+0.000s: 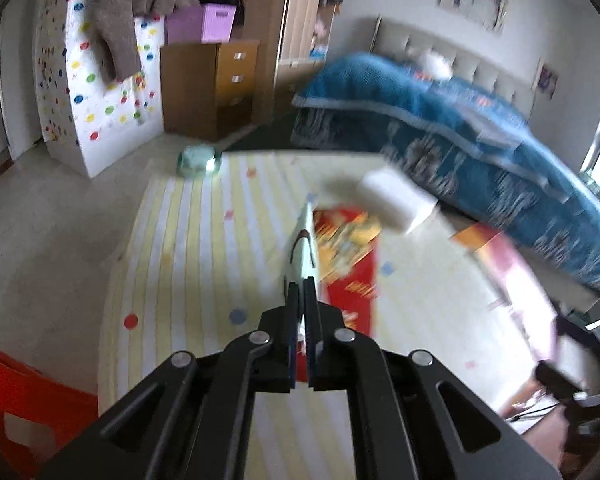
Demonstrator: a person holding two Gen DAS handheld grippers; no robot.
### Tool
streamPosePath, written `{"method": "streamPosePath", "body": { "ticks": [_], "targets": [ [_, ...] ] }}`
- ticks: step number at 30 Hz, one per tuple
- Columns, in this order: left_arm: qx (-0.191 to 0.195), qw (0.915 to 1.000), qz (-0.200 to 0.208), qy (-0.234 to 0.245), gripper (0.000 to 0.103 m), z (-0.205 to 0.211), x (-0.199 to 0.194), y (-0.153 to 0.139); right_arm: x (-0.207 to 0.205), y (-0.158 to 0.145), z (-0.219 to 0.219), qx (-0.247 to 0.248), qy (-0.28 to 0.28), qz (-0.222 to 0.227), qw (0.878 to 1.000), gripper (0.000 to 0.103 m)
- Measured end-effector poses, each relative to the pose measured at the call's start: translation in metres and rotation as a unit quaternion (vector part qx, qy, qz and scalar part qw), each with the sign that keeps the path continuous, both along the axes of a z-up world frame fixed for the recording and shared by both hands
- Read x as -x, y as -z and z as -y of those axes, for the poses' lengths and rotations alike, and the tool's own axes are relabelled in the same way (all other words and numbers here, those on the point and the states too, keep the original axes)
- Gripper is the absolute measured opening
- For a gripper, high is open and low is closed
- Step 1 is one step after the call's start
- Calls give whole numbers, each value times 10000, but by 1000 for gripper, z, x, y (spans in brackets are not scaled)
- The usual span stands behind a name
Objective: Collect trash
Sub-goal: 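Carry envelope and stick over the pink bin and open both tools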
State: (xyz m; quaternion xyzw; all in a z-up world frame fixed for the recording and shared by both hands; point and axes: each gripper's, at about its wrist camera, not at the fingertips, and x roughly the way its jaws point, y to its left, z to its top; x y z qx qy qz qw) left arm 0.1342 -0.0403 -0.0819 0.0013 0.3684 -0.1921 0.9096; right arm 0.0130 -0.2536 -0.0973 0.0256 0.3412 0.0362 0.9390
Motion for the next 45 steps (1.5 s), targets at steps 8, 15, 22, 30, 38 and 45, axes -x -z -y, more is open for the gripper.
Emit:
{"method": "streamPosePath", "body": {
  "ticks": [8,15,22,30,38,45],
  "targets": [
    [284,9984,312,367,1,18,43,-33,16,-14,7,-60,49,207,9998,79],
    [92,9972,160,730,1,43,64,-9,32,-15,17,-68,200,198,9996,79],
    [-93,9915,-66,1294,1,93,81,13,55,-1,39,-67,527,105,9985,79],
    [-314,9753,-1,2189,1,178,104,16,95,14,94,-48,1418,36,9899,79],
    [-320,9500,347,3088,1,267,135,13,136,30,160,-47,2345,-183,9719,79],
    [-192,9389,244,3428,1,322,141,23,159,39,204,35,2857,-336,9577,79]
  ]
}}
